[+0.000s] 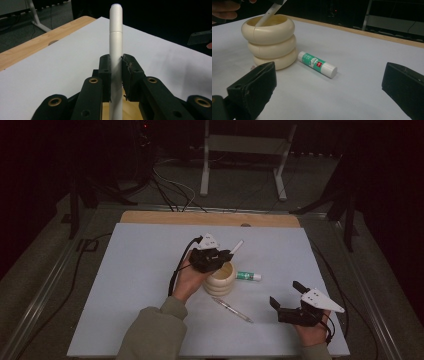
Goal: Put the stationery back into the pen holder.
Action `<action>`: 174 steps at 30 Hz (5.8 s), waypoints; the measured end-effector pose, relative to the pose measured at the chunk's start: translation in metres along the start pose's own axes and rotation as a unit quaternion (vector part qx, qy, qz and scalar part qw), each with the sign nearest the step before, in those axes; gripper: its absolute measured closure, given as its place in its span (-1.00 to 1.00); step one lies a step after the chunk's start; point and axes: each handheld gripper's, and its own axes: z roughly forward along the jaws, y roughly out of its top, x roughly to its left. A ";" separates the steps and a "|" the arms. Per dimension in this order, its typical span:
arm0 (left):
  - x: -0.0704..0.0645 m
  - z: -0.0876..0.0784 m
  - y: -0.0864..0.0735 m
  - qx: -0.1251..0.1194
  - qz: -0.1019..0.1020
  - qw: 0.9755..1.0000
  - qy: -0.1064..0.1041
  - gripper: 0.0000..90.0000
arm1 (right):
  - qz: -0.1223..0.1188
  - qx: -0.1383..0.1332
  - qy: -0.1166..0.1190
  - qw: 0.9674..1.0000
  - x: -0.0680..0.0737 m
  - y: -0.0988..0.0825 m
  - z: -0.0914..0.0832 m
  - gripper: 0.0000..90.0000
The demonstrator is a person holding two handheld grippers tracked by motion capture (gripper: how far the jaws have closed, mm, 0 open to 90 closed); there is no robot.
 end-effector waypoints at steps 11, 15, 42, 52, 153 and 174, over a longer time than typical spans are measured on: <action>0.000 0.000 -0.005 -0.002 -0.001 1.000 0.000 0.75 | 0.000 0.000 0.000 1.000 0.000 0.000 0.000 -1.00; 0.000 0.000 -0.005 -0.002 0.000 1.000 0.000 0.75 | 0.000 0.001 0.000 1.000 0.000 0.000 0.000 -1.00; -0.001 0.004 -0.012 0.002 0.000 1.000 0.018 0.05 | -0.001 0.001 -0.001 1.000 0.000 0.000 0.000 -1.00; 0.004 -0.002 -0.011 -0.004 -0.015 0.998 0.053 -0.68 | -0.001 0.001 -0.001 1.000 0.000 0.000 0.000 -1.00; 0.025 -0.187 -0.136 -0.063 -0.059 0.968 0.236 -0.97 | 0.006 0.033 0.014 0.999 0.004 0.020 0.007 -1.00; 0.025 -0.189 -0.136 -0.071 -0.065 0.966 0.241 -0.97 | -0.018 0.091 0.057 0.994 0.008 0.049 0.027 -1.00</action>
